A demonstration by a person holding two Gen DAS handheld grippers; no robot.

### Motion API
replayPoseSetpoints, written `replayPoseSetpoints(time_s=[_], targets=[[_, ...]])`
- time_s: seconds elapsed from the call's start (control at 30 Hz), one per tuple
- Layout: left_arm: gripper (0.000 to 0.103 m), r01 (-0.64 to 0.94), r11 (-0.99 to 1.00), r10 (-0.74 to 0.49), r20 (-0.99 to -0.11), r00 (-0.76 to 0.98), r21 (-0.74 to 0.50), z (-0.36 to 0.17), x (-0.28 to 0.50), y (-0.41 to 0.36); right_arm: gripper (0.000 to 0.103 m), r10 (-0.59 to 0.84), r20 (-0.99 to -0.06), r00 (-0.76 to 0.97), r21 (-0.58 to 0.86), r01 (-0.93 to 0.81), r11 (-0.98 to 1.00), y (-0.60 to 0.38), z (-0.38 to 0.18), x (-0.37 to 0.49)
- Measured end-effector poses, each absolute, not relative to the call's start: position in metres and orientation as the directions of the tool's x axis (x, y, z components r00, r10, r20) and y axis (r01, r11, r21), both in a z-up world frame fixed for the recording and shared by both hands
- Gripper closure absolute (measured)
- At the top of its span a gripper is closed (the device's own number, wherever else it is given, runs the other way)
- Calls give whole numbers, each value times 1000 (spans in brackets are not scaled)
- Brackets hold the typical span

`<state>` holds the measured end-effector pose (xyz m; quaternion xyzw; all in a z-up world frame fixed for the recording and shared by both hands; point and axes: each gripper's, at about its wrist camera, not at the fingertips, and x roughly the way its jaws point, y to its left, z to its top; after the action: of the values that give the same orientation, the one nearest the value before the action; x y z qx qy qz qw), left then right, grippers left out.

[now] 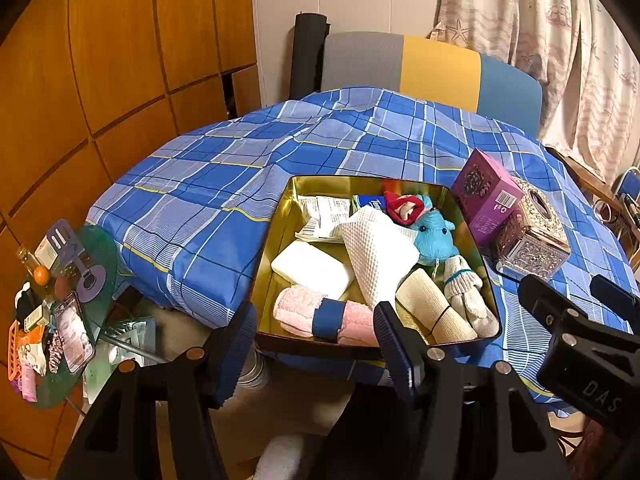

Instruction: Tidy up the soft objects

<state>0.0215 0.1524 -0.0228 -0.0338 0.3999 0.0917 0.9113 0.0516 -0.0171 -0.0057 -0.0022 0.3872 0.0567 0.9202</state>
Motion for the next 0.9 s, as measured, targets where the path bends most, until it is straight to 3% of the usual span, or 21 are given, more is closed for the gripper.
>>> replayPoseSetpoints(time_s=[0.9], targets=[[42,-192,981,145,-737,661,21,-24,22,153,0,98,-721,686,43,-96,994,-19,-7,53]])
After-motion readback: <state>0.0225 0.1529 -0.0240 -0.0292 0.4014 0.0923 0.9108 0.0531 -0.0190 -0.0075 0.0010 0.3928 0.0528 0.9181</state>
